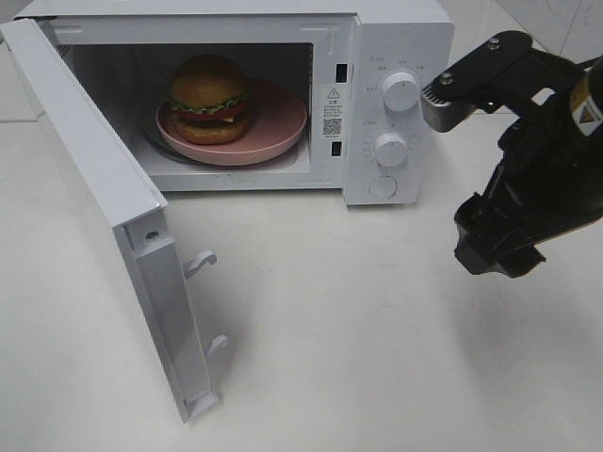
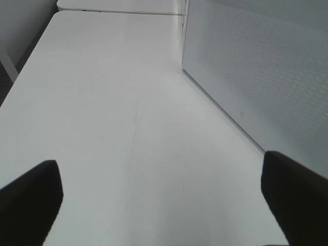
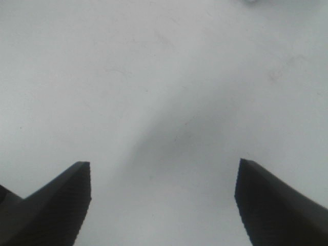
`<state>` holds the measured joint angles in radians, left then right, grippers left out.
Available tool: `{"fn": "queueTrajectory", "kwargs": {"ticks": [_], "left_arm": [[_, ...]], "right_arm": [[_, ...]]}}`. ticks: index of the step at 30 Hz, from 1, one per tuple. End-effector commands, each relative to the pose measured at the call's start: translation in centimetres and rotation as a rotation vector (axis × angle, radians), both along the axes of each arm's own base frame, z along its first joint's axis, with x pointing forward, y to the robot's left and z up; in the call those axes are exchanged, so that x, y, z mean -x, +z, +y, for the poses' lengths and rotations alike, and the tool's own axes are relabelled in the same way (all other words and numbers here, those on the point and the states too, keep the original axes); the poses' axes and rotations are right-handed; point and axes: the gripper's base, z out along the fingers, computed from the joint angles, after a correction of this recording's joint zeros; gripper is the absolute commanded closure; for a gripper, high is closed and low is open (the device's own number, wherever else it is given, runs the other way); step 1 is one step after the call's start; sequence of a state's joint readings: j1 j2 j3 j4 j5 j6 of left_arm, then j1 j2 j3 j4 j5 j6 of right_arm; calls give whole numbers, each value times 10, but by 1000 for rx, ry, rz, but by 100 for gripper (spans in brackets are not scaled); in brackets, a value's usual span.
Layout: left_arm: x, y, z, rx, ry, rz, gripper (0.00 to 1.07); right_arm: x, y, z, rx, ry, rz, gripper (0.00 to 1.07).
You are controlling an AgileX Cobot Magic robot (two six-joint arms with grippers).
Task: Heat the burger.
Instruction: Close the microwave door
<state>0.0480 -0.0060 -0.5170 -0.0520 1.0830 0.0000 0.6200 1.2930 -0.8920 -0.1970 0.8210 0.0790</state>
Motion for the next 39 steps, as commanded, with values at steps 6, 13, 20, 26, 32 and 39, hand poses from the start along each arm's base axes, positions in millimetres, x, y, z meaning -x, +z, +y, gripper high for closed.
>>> {"fn": "queueTrajectory", "kwargs": {"ticks": [6,13,20,26,32,39], "left_arm": [[2,1,-1,6,-6,-32,9],[2,1,-1,6,-6,-32,9],[2,1,-1,6,-6,-32,9],[2,1,-1,6,-6,-32,9],[2,1,-1,6,-6,-32,9],[2,1,-1,6,-6,-32,9]], "right_arm": [[24,21,-20,6,-78,12,31],[49,28,-39,-5,-108,3,31],[71,16,-55,-8,-125,10,31],[87,9,-82,-46,-261,-2,31],[107,17,-108,-123,-417,-110,31],[137,17,-123,-192,-499,-239,31]]}}
